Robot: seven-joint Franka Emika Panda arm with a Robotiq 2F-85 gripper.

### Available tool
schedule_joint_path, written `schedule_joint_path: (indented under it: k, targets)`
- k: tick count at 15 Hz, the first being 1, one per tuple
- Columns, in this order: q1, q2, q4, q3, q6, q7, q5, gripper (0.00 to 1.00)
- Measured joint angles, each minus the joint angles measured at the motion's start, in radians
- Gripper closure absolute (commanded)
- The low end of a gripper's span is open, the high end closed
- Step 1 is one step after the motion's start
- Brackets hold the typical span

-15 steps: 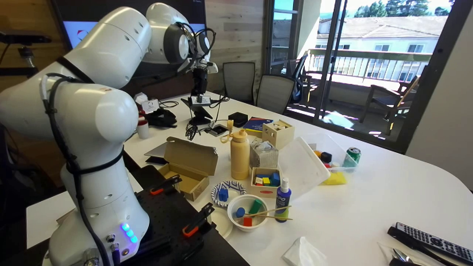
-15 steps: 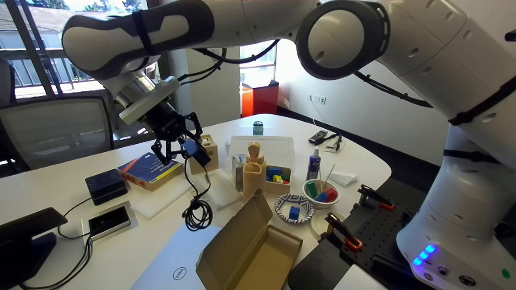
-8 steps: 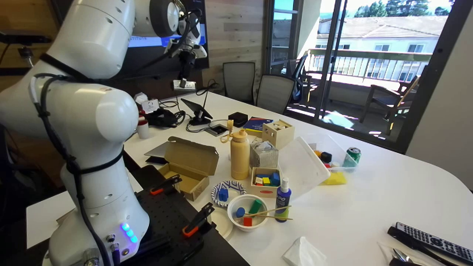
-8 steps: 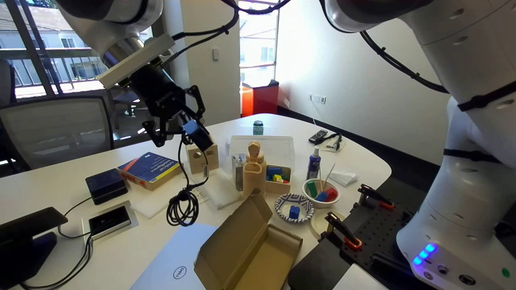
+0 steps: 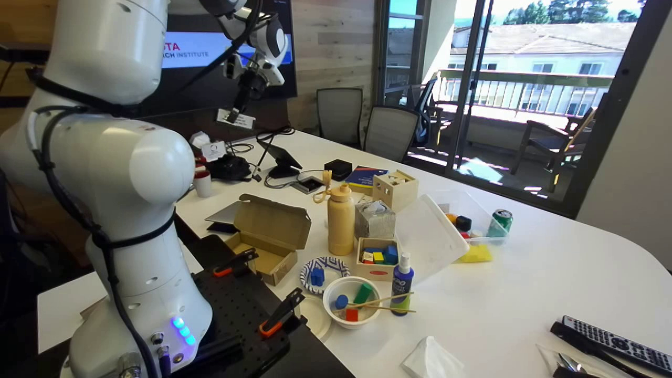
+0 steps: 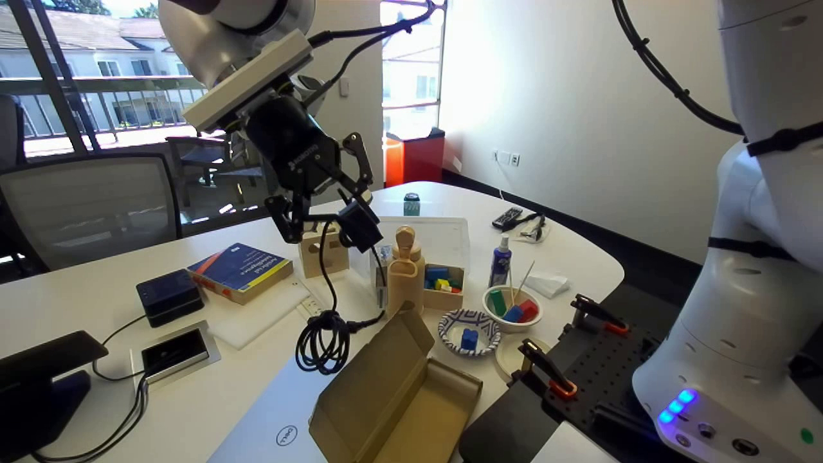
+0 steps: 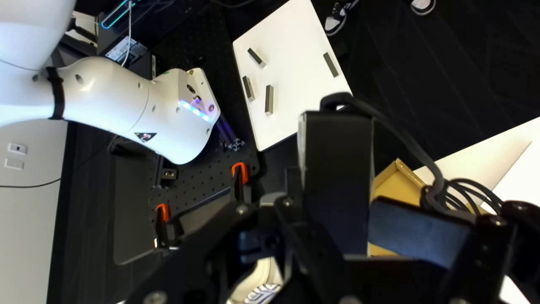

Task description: Pick up the charger and put it in the box

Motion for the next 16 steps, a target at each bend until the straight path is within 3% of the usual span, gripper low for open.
schedule_joint_path:
  k: [7,12,16]
  targets:
    - [-0.108,-0.06,-0.375,0.007,0.219,-0.099,0.092,0.87]
    - [-0.149,-0.11,-0.651,0.008,0.379,-0.197,0.113,0.87]
    - [-0.153,-0.116,-0.765,0.009,0.505,-0.225,0.115,0.87]
